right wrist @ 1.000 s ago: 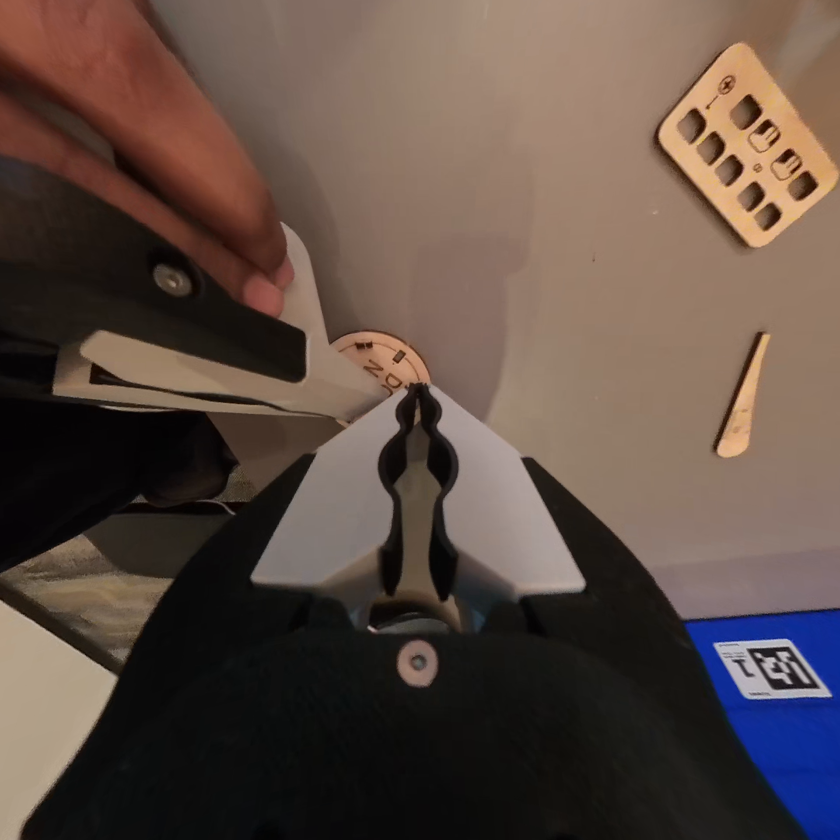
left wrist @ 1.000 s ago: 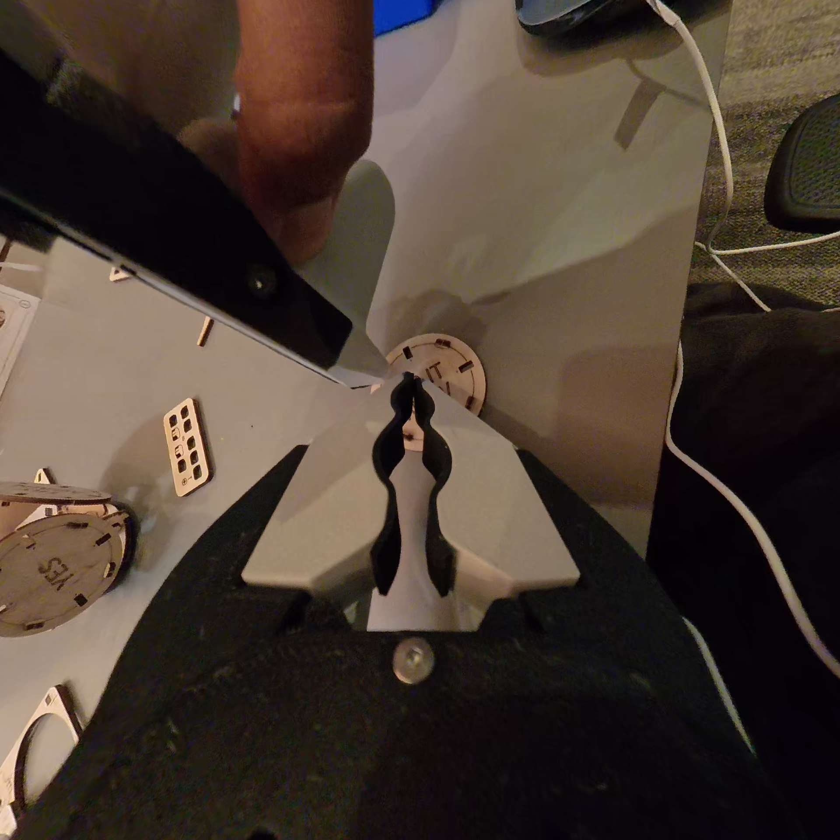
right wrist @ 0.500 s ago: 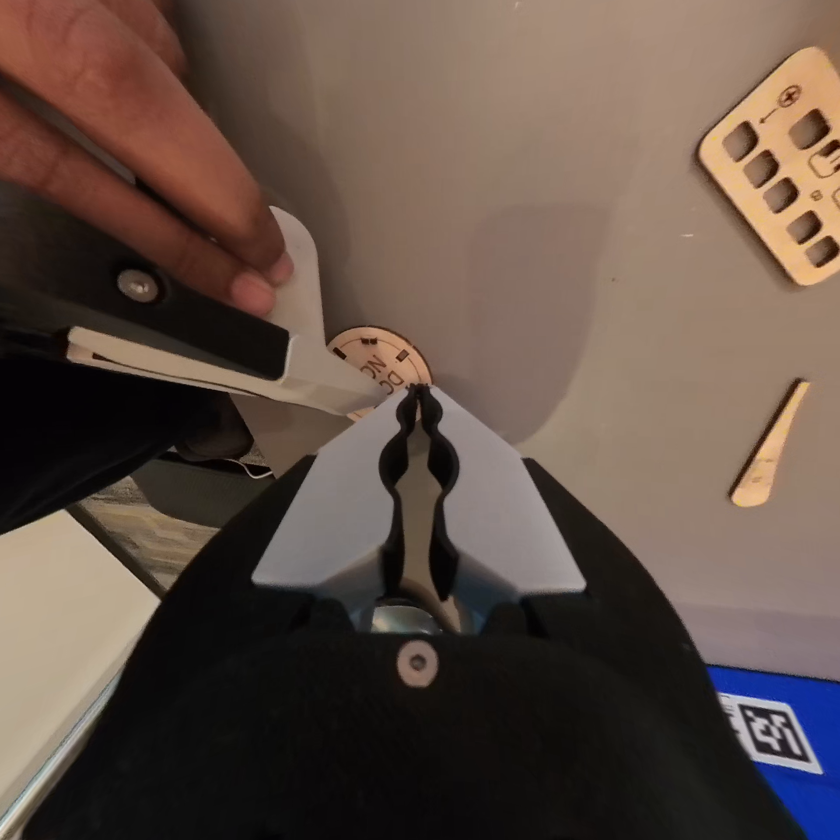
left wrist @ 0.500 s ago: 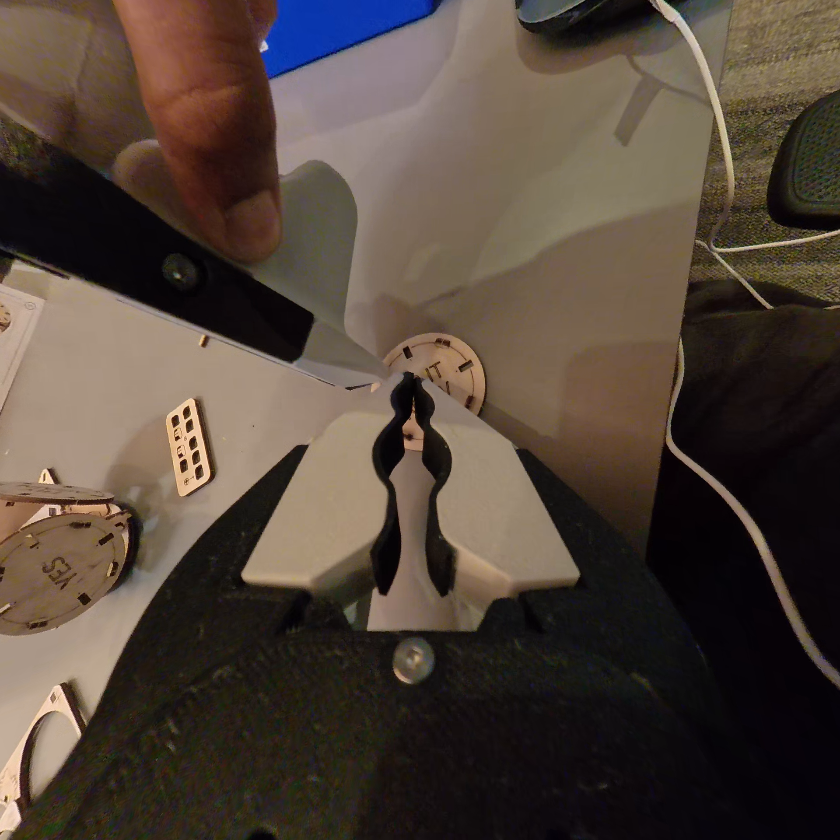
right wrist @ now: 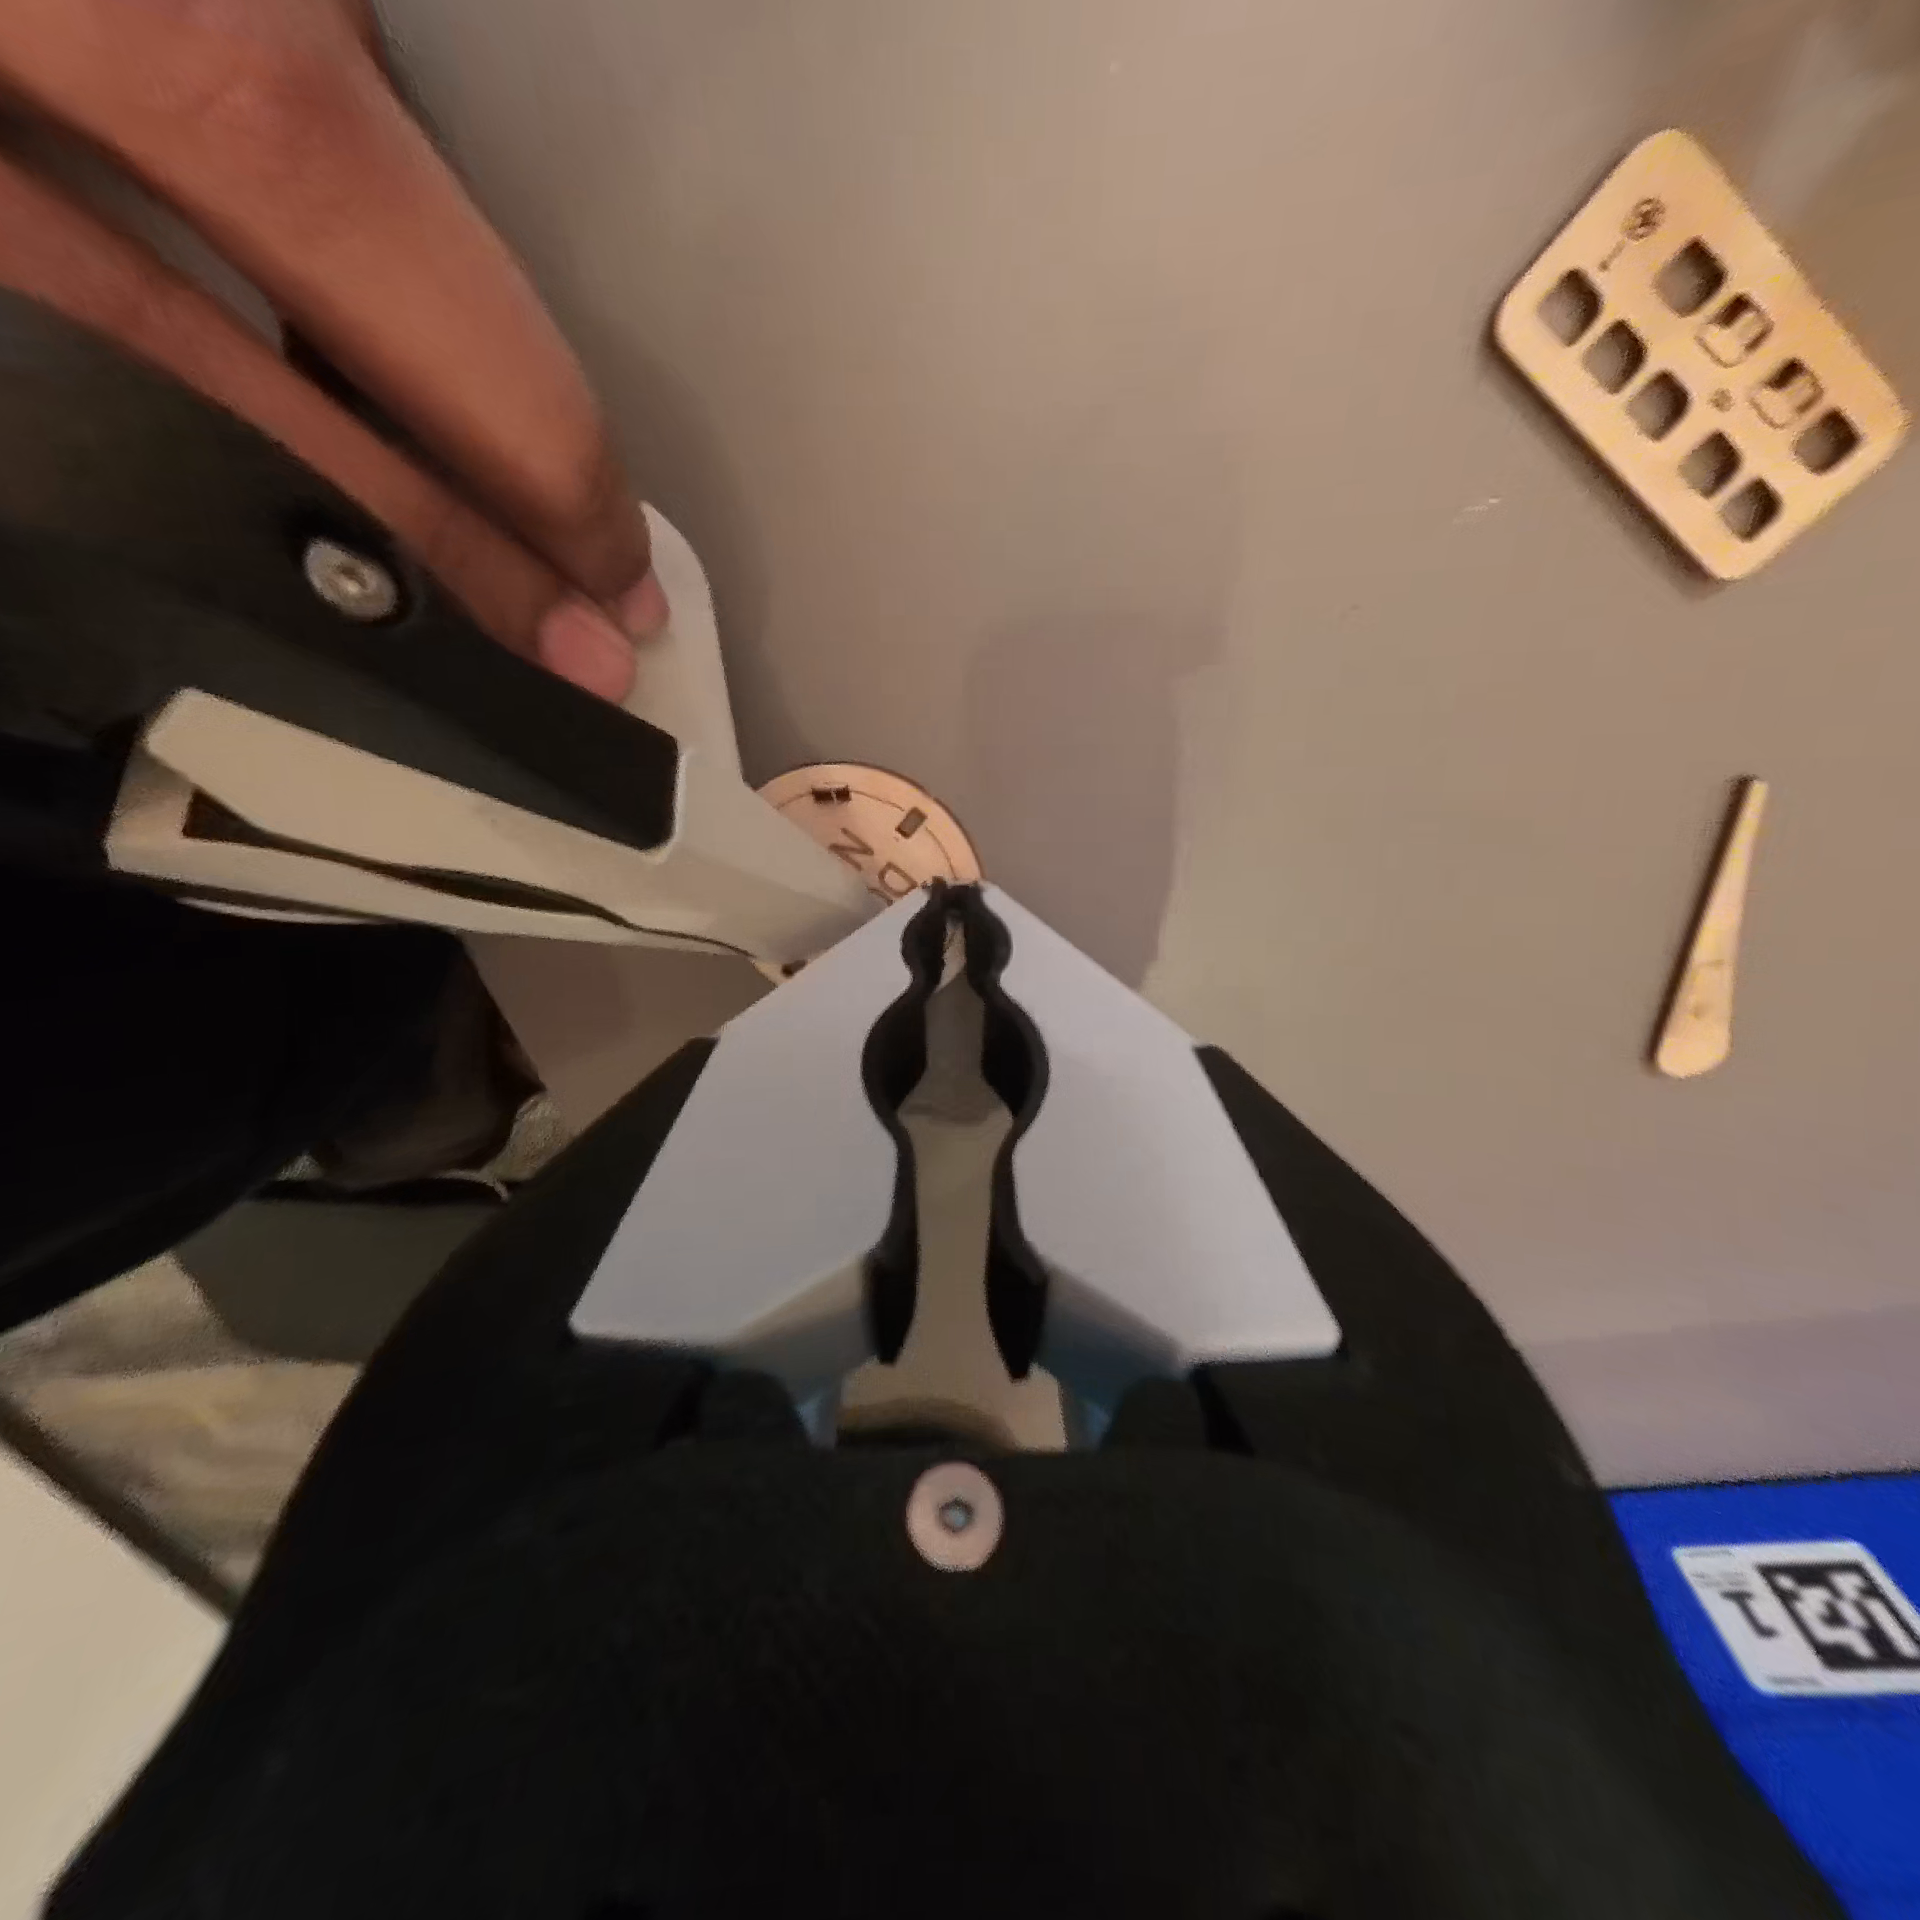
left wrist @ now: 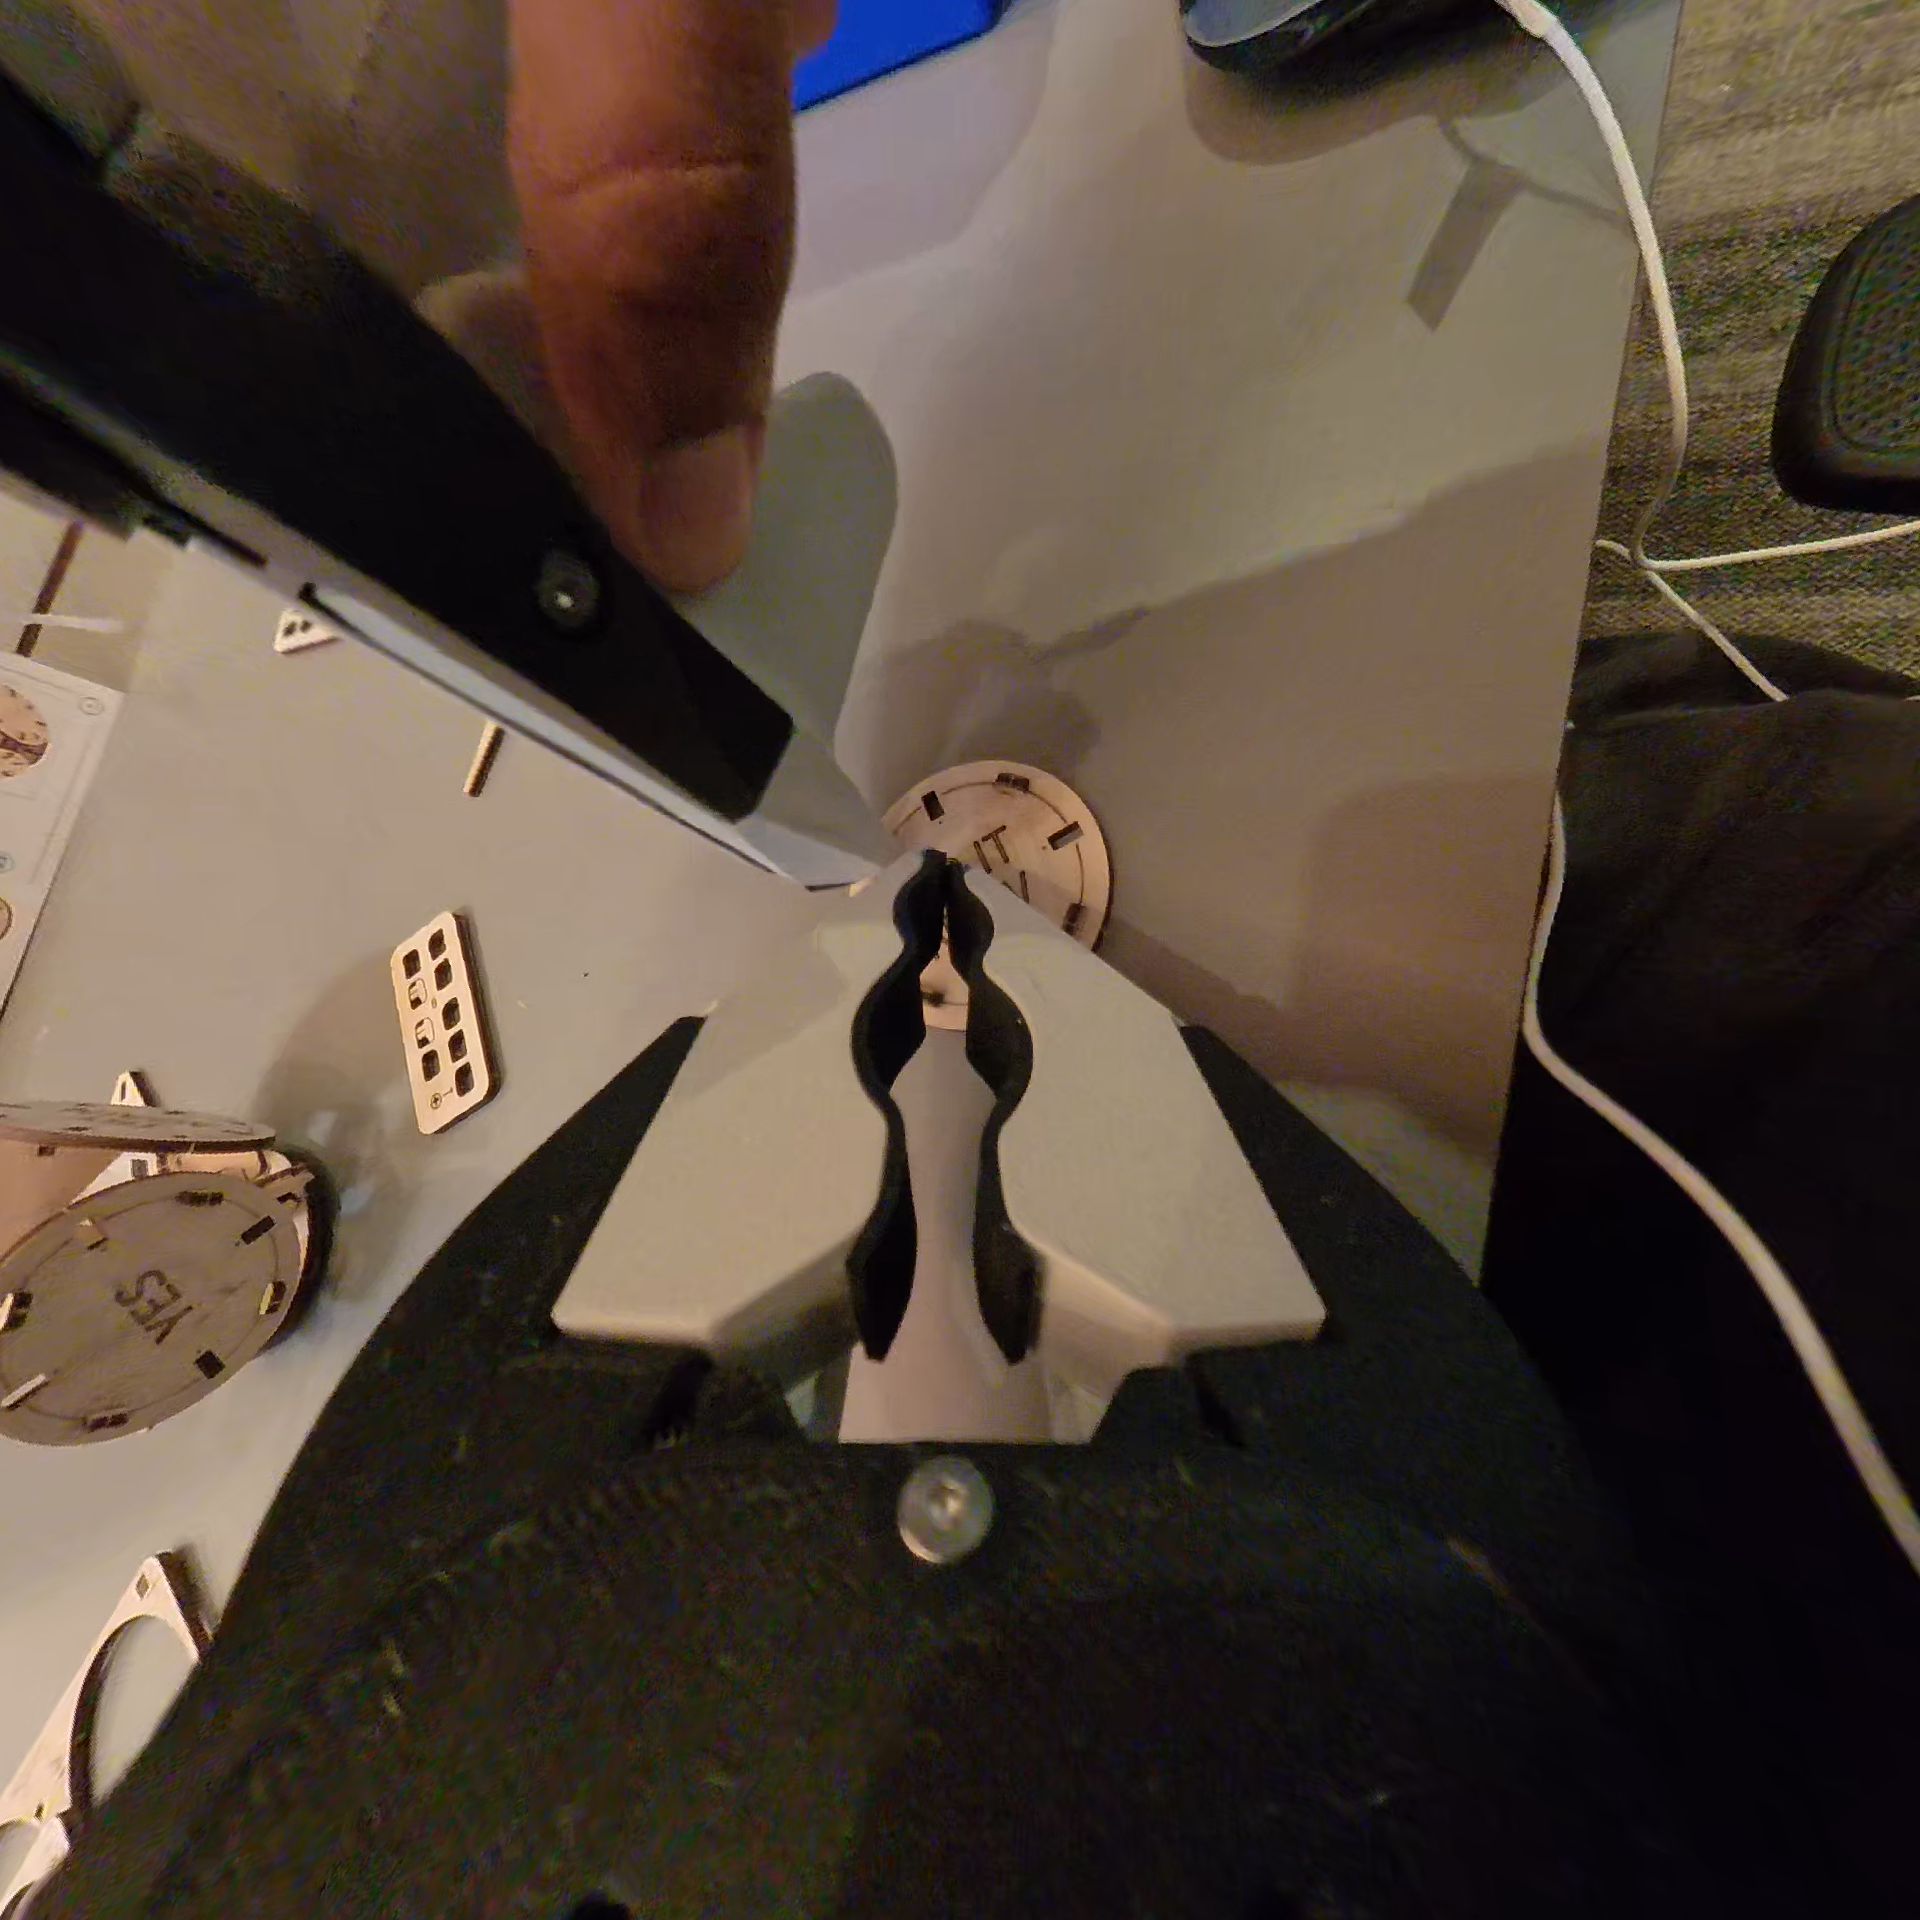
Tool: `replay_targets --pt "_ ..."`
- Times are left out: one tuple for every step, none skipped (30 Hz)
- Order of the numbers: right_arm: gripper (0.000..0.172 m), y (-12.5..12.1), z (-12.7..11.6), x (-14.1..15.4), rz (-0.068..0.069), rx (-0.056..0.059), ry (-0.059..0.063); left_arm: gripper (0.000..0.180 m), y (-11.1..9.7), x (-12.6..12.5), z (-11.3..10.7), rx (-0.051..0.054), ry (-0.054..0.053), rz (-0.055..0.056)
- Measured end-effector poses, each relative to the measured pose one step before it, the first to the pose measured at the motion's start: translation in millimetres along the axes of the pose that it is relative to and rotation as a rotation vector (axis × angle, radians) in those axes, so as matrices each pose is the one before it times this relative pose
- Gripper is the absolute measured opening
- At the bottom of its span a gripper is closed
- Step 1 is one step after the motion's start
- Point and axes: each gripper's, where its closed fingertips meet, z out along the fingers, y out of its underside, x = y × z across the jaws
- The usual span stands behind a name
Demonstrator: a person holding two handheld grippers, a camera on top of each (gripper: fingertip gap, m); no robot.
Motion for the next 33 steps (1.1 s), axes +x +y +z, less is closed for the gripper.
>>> replay_targets --pt "0.004 -0.5 -0.17 0.66 0.0131 0.0249 0.0282 0.0 0.03 0.02 0.0 -0.0001 -0.0033 0.0036" --pt "0.011 -1.29 -1.1 1.75 0.0137 0.0324 0.0334 0.0 -0.15 0.14 -0.1 0.0003 -0.0045 0.0054" --pt "0.009 -3.47 -2.8 0.49 0.0123 0.0516 0.0218 0.0 -0.02 0.07 -0.08 -0.0002 -0.0051 0.0057" --pt "0.001 -5.88 -4.74 -0.63 0.018 0.0733 0.0061 0.0 -0.1 0.07 -0.03 -0.0002 -0.0042 0.0046" --pt "0.0 -7.58 -6.21 0.45 0.0318 0.0882 0.0022 0.0 0.03 0.03 -0.07 -0.0001 -0.0025 0.0027" --pt "0.003 -8.44 -6.88 2.92 0.0465 0.0938 0.0057 0.0 0.02 -0.02 -0.07 -0.0001 -0.0016 0.0017" --pt "0.004 -9.38 -7.3 5.25 0.0556 0.0986 0.0113 0.0 -0.07 0.02 0.05 0.0 -0.0012 0.0013" --pt "0.006 -12.64 -7.63 6.58 0.0595 0.1164 0.0166 0.0 0.01 0.05 0.05 -0.0001 -0.0017 0.0018" --pt "0.012 -17.5 -7.8 7.56 0.0621 0.1459 0.0223 0.0 0.02 -0.05 -0.07 -0.0001 -0.0029 0.003" --pt "0.013 -21.36 -7.29 7.86 0.0639 0.1695 0.0301 0.0 -0.05 -0.01 0.07 -0.0002 -0.0045 0.0046" --pt "0.013 -23.39 -5.38 7.53 0.0513 0.1828 0.0355 0.0 0.03 -0.02 -0.06 -0.0003 -0.0058 0.0061" --pt "0.013 -22.76 -3.23 3.55 0.0143 0.1875 0.0198 0.0 0.01 -0.1 0.0 -0.0002 -0.0058 0.0061" --pt "0.0 -17.9 -1.58 -1.54 -0.0203 0.1717 -0.0019 0.0 -0.06 -0.11 -0.01 -0.0003 -0.0053 0.0056" --pt "0.0 -12.19 -0.62 -1.08 -0.0274 0.1428 0.0114 0.0 0.01 -0.04 0.11 -0.0003 -0.0048 0.005" --pt "0.0 -6.64 -0.18 1.86 -0.0217 0.1028 0.038 0.0 0.07 -0.05 0.01 -0.0002 -0.0039 0.004" --pt "0.0 -1.58 0.5 0.81 -0.0108 0.0597 0.0321 0.0 0.01 -0.18 0.02 -0.0002 -0.0028 0.0028" --pt "0.0 2.37 1.41 -2.89 0.0021 0.0229 0.0022 0.0 0.0 -0.11 0.04 -0.0001 -0.0013 0.0013" --pt "0.0 3.78 1.56 -4.79 0.0082 0.0016 -0.0153 0.0 0.14 -0.08 0.01 0.0 -0.0004 0.0003" --pt "0.0 3.25 1.5 -3.55 0.0083 -0.0013 -0.0106 0.0 0.0 -0.15 0.12 -0.0001 0.0 -0.0001" --pt "0.0 2.72 1.21 -1.33 0.0045 -0.0006 -0.001 0.0 0.08 -0.12 0.01 -0.0001 0.0 -0.0001" --pt "0.0 1.94 0.98 0.57 0.0073 0.0005 0.0051 0.0 0.08 -0.2 0.11 -0.0001 -0.0008 0.0008" --pt "0.0 1.17 1.11 1.14 0.0153 0.0015 0.0059 0.0 0.08 -0.13 -0.01 -0.0001 -0.0012 0.0012" --pt "0.0 0.21 1.41 0.45 0.0201 0.0013 0.003 0.0 0.07 -0.14 0.16 -0.0001 -0.0013 0.0012" --pt "0.0 -1.21 1.5 -0.93 0.0146 0.0017 -0.0007 0.0 0.0 -0.2 0.1 -0.0001 -0.0014 0.0014" --pt "0.0 -3.07 1.29 -1.66 -0.0014 0.0082 -0.0005 0.0 0.07 -0.17 0.06 0.0 -0.001 0.0011" --pt "0.0 -5.28 0.68 -1.3 -0.014 0.0222 0.0058 0.0 0.14 -0.14 0.12 -0.0001 -0.0011 0.0011" --pt "0.0 -5.33 0.07 0.12 -0.0166 0.0297 0.0146 0.0 0.08 -0.17 -0.01 -0.0001 -0.0014 0.0014" --pt "0.0 0.1 0.49 1.25 -0.0132 0.0108 0.0176 0.0 -0.01 -0.17 0.11 -0.0001 -0.0012 0.0013" --pt "0.0 10.3 1.46 0.86 -0.0048 -0.0324 0.0079 0.0 0.14 -0.19 0.14 0.0 -0.0002 0.0002" --pt "0.0 17.36 1.92 -1.15 0.0086 -0.0615 -0.01 0.0 0.07 -0.2 0.1 0.0001 0.0011 -0.0012" --pt "0.0 8.97 1.65 -3.01 0.0102 -0.0364 -0.02 0.0 0.12 -0.17 0.13 0.0003 0.0018 -0.0019" --pt "0.0 -3.72 -0.25 -0.22 -0.0106 0.0041 0.003 0.0 0.23 -0.09 0.01 -0.0005 0.0019 -0.0018" --pt "0.0 -12.13 -2.26 3.05 -0.0341 0.0347 0.0268 0.0 0.09 -0.26 0.09 0.0 0.0008 -0.001"
